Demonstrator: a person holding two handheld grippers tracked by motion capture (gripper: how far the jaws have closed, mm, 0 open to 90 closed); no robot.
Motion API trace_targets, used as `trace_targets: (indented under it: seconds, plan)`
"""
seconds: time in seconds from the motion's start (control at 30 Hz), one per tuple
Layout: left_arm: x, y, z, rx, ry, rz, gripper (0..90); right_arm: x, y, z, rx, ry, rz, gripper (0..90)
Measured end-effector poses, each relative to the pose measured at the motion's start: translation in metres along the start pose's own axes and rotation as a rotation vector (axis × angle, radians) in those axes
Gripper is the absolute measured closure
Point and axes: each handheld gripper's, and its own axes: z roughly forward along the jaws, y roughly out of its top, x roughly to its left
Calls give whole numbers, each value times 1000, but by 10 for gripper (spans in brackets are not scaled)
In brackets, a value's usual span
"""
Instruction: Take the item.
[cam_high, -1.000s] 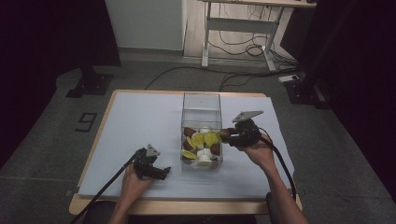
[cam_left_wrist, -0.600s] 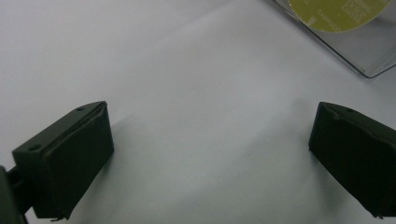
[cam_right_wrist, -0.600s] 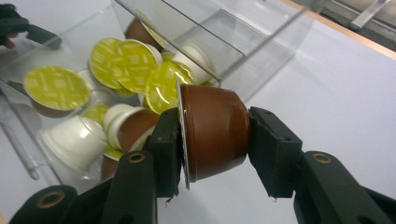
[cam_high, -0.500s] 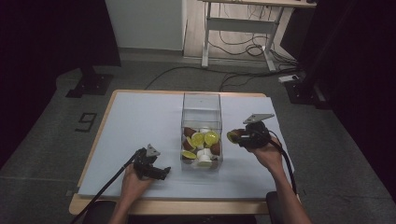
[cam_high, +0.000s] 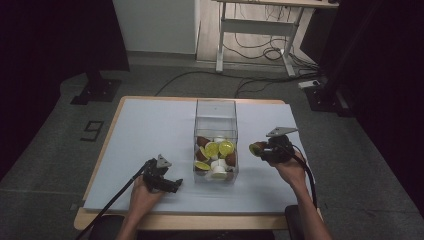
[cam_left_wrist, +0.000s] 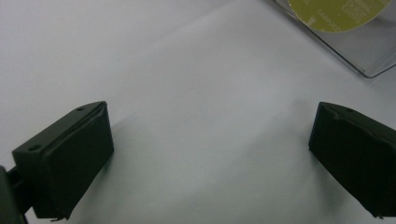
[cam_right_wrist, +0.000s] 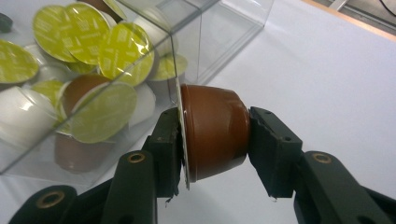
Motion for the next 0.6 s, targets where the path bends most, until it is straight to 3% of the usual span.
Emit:
trace_targets:
  seconds: [0.23, 0.6]
  plan:
    - [0, 0, 0, 2, 0, 3, 0, -3, -14, 9, 12, -33, 3, 555]
    - [0, 0, 0, 0, 0, 1, 0, -4, -27, 22, 46, -47, 9, 554]
